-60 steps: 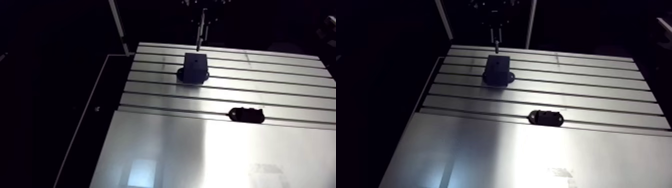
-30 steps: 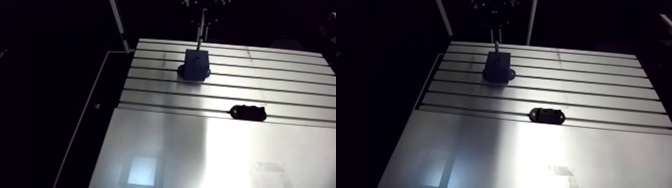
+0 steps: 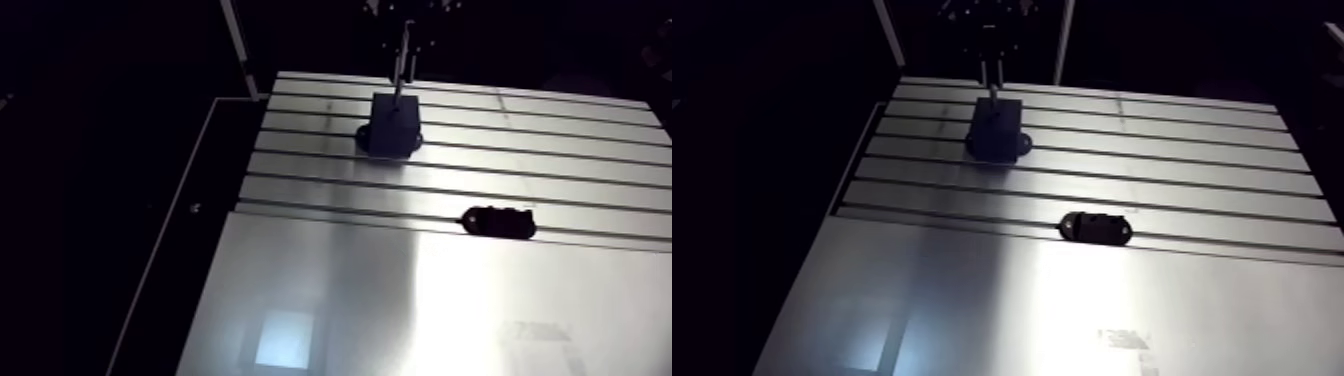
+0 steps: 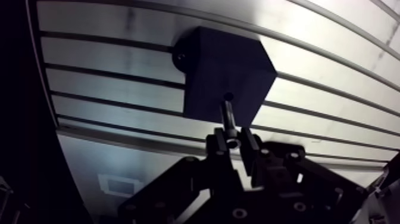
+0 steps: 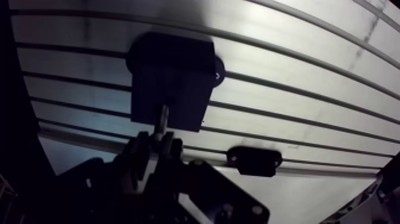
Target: Pick up the M10 bolt and insert it into the hole until fully seated.
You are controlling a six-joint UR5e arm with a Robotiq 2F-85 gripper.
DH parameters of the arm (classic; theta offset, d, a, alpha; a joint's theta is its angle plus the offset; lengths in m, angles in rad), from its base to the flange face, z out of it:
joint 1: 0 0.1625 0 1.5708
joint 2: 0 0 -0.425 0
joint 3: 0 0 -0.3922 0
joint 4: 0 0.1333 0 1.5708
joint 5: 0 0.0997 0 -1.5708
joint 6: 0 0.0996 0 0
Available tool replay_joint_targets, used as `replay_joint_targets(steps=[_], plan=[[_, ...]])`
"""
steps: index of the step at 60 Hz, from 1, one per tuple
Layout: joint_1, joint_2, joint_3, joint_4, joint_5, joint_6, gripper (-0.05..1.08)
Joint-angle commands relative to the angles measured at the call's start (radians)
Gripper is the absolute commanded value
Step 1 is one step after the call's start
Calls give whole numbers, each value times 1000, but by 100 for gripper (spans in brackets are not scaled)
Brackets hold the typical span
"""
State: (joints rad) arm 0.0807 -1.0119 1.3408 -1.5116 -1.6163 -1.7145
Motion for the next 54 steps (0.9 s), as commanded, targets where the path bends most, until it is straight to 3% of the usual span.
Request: replay_joint_targets(steps=[1,54], plan=[[-1,2,2,-1,-1,0,107],[-6,3,3,-2,-3,0,107]])
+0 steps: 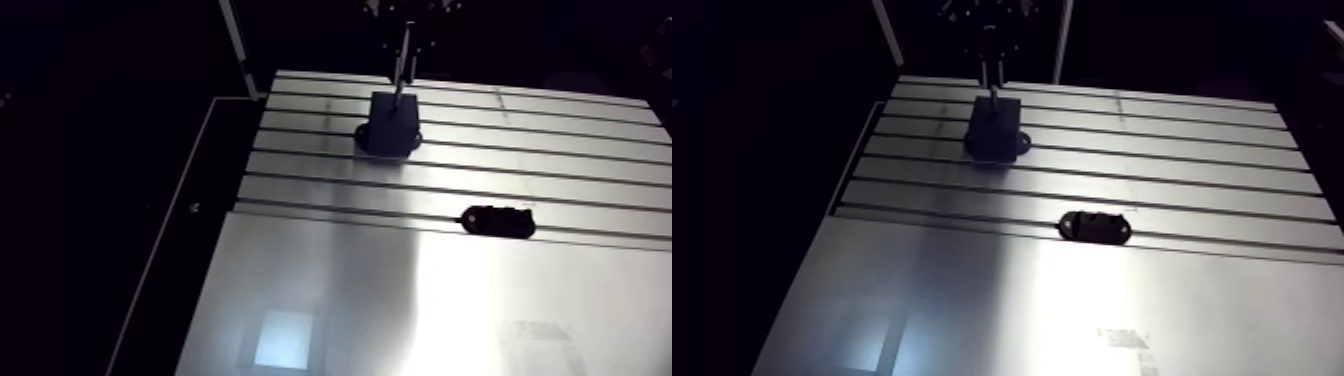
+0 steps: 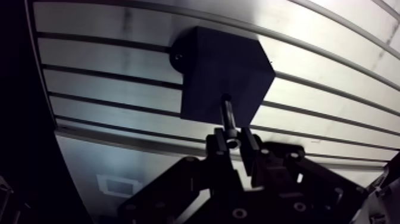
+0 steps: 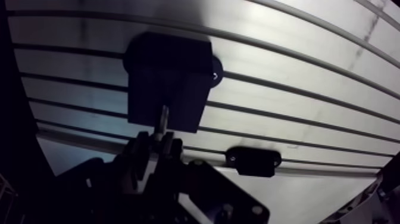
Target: Pick up the M10 bolt and insert it into the hole until fully seated.
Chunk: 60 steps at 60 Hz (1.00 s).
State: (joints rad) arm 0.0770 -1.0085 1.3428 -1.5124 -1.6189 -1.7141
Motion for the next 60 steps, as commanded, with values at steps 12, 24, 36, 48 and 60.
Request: replay_joint_targets(steps=[12,24,36,48,60], plan=[[0,0,3,-1,0,1,107],[0,3,3,-4,0,0,107],[-3,11,2,-5,0,1,107],[-3,14,2,-5,0,1,107],[-3,14,2,-5,0,1,107]])
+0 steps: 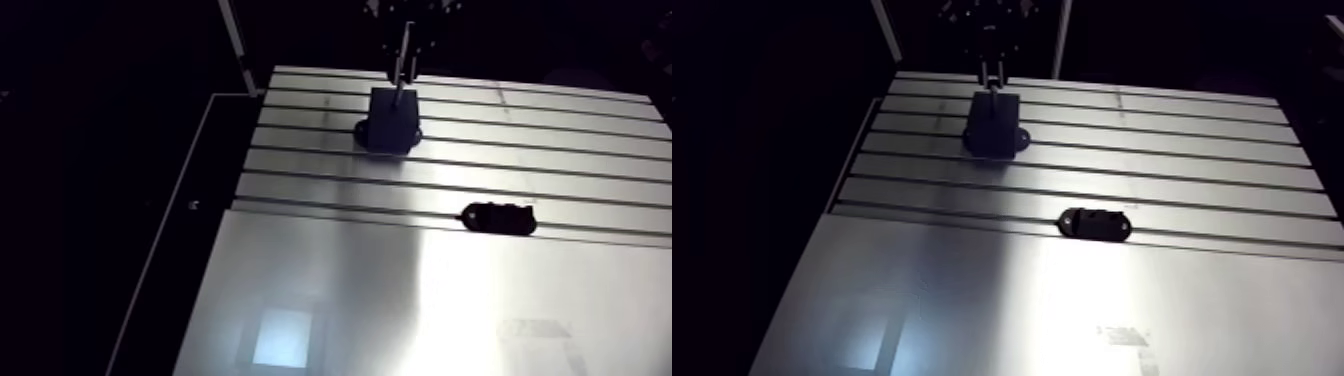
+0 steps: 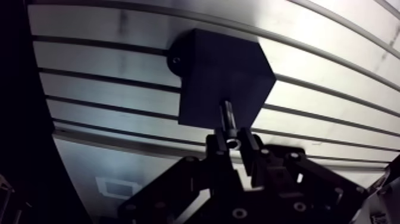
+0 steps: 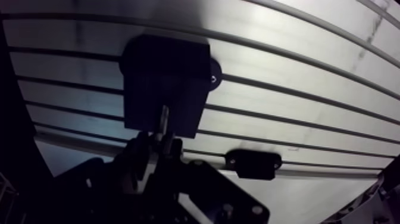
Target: Pick up the M10 bolt and insert it into the hole until fully seated.
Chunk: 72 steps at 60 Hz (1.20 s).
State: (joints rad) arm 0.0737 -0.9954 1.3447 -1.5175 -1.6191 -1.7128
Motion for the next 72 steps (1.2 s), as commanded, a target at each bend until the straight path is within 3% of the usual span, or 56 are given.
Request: replay_joint_targets(steps=[1,31,37,38,39,40,41,42,43,44,45,46,50,72], plan=[[0,2,0,0,1,0,107],[3,8,4,-2,2,0,107],[3,7,4,-6,2,0,102],[3,7,4,-9,2,0,92],[3,7,4,-9,2,0,92],[3,7,4,-9,2,0,72],[3,7,4,-9,2,0,72],[3,7,4,-6,2,-3,45],[3,7,4,-6,2,-3,45],[4,7,6,-6,2,-3,24],[4,7,6,-6,2,-3,24],[6,7,6,-6,0,-3,5],[6,5,13,-13,1,-2,0],[6,-5,15,-28,0,-1,0]])
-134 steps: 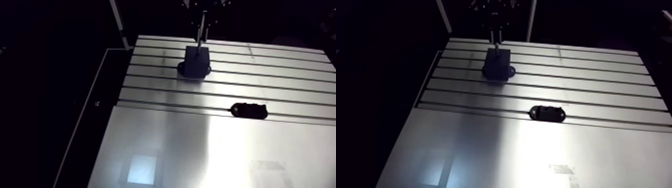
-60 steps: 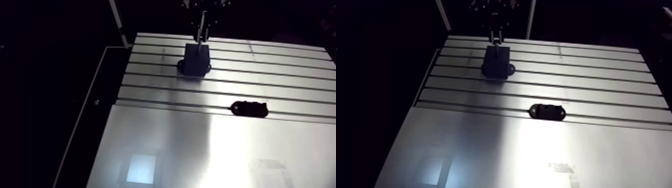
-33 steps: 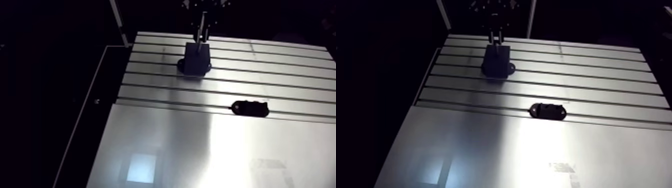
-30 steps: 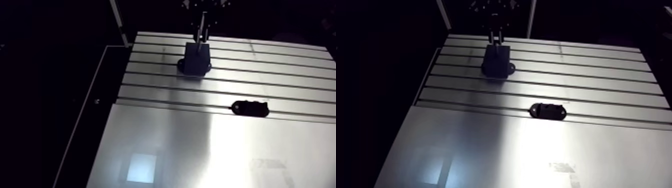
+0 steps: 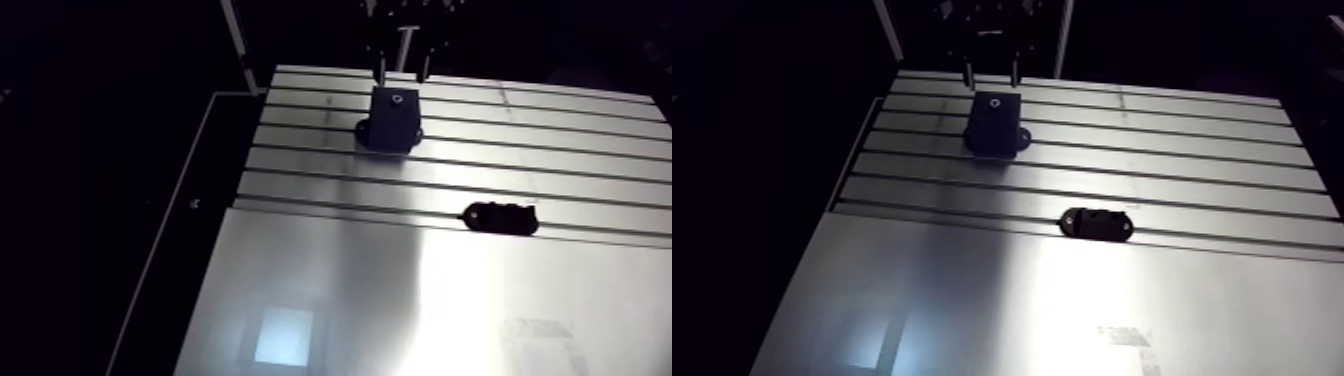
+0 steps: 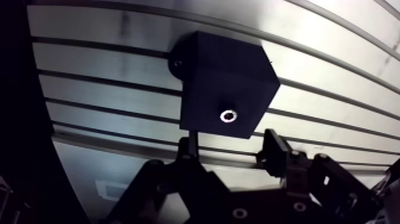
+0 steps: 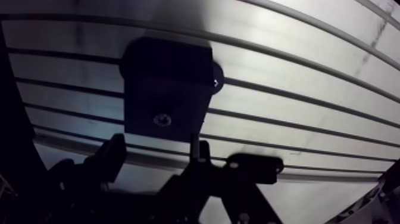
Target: Pick up the M10 bolt and insert it into the hole until fully seated.
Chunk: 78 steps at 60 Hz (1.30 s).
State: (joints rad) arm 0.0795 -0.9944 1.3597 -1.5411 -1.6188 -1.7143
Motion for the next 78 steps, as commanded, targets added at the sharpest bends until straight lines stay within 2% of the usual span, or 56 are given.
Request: replay_joint_targets(steps=[1,14,25,35,37,41,43,50,53,64,78], plan=[[0,-8,0,-4,0,0,0],[2,-33,6,-4,1,2,0],[-1,-96,40,-6,3,19,0],[-6,-191,33,7,4,35,0],[-10,-226,25,19,6,35,0],[-14,-245,23,28,6,35,0],[-26,-285,24,46,6,42,0],[-47,-339,32,64,6,55,0],[-62,-386,27,90,6,58,0],[-73,-439,24,109,6,57,0],[-107,-516,77,115,9,54,1]])
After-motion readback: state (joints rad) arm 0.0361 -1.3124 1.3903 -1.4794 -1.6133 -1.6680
